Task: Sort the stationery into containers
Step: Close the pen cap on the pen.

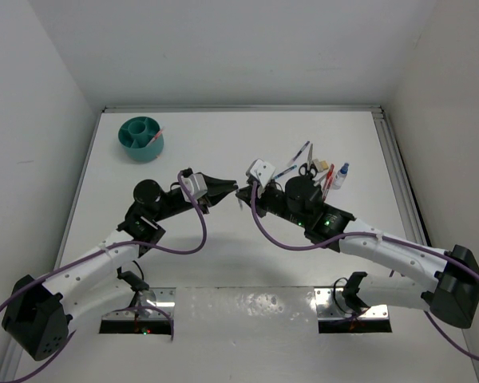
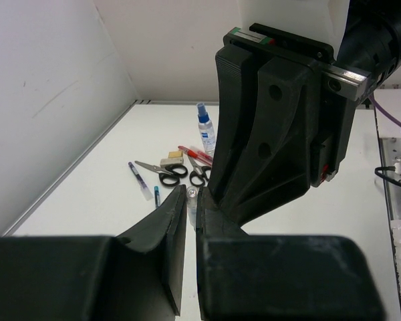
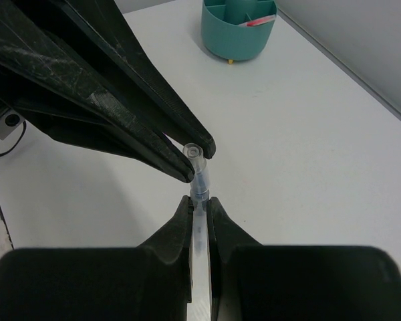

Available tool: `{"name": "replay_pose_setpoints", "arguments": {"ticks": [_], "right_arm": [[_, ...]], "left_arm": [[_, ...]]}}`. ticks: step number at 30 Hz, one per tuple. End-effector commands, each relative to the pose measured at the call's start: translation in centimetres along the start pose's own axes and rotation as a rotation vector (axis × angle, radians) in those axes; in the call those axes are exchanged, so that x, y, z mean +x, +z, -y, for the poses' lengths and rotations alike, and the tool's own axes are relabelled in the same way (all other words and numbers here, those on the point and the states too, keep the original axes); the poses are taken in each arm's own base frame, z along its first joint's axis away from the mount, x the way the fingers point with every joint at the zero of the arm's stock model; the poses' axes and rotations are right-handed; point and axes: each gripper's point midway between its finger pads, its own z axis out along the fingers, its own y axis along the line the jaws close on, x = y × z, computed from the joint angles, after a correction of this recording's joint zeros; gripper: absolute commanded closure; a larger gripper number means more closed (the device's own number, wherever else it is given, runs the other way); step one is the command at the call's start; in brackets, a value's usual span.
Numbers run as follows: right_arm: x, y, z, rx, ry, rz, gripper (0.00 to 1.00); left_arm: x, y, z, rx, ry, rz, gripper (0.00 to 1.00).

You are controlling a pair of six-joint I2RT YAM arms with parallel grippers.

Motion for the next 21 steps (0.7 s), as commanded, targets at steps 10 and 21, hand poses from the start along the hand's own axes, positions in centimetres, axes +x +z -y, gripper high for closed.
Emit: {"name": "replay_pose_setpoints", "arguments": {"ticks": [10,21], "right_arm": [[-14.7,-2.7,-0.4,-0.023,-0.042,0.484,1.00],[-9.5,-0.8,-0.5,-0.016,-0.016,0.345,1.00]], "left_arm": [[8.7,-2.4,1.5,0.002,-0.158,-0.284,1.00],[3.6,-1.3,1.2,0.031,-0.100,-0.135,0.39]]}}
